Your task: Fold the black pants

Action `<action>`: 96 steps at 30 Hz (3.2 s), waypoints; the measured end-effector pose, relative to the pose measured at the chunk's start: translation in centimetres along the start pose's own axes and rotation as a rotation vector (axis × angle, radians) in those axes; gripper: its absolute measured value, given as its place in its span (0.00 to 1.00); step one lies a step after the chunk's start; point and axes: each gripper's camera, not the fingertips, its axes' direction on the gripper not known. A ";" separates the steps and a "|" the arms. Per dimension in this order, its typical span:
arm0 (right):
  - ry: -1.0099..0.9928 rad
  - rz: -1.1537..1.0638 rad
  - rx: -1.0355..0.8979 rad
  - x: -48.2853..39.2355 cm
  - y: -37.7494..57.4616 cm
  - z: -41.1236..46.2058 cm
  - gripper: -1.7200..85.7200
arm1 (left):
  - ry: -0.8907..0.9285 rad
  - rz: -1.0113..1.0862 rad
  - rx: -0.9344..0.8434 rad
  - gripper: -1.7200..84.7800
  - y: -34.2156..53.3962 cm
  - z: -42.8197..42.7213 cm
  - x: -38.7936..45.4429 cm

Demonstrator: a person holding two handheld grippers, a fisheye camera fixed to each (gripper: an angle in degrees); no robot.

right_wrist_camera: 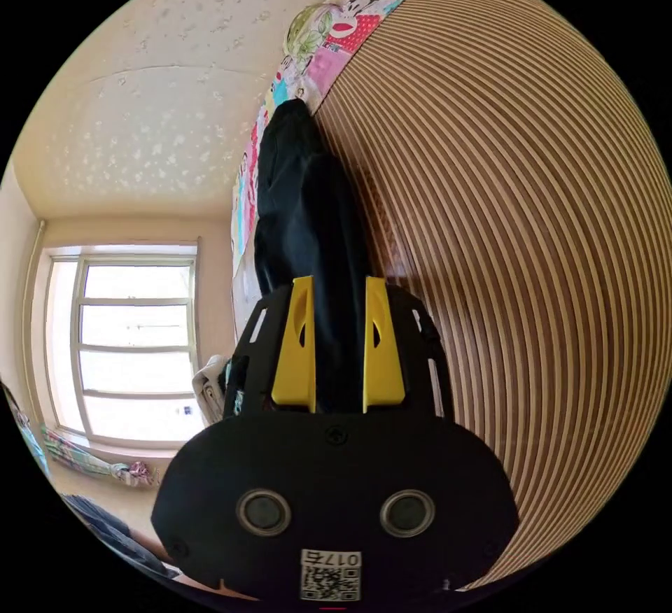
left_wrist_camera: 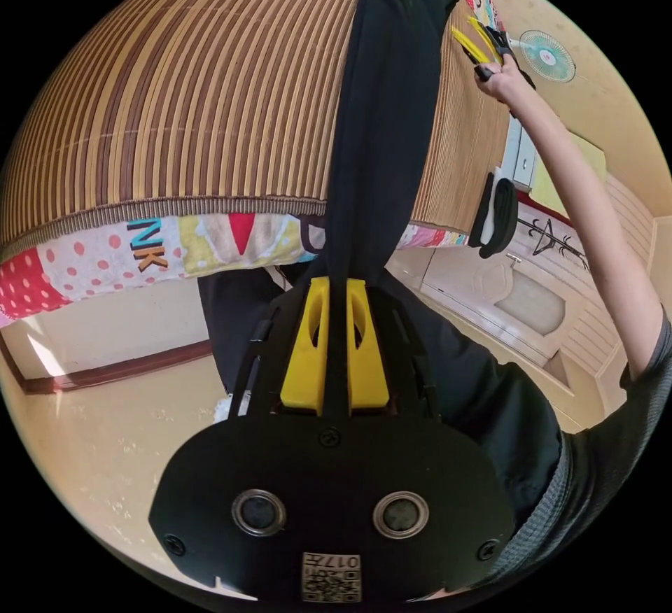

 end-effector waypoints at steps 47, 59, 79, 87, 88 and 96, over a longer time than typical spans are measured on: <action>-0.200 -0.103 -0.874 11.0 15.9 3.4 0.13 | 0.133 -0.014 -0.041 0.10 3.1 7.3 7.5; -0.149 -0.024 -0.566 12.8 12.6 -1.2 0.14 | 0.128 0.015 0.175 0.14 5.1 4.1 9.4; -0.484 -0.011 -0.375 16.3 3.1 1.0 0.17 | 0.338 0.150 0.260 0.08 -9.2 6.0 11.5; -0.693 -0.225 -0.348 8.6 13.4 -10.4 0.18 | 0.504 0.555 0.241 0.08 9.2 2.6 18.1; -0.695 -0.269 -0.346 6.7 14.9 -12.5 0.18 | 0.498 0.580 0.245 0.08 10.8 2.2 18.8; -0.707 -0.679 -0.283 -7.9 21.3 -25.4 0.18 | 0.481 0.966 0.364 0.08 29.1 -4.5 31.1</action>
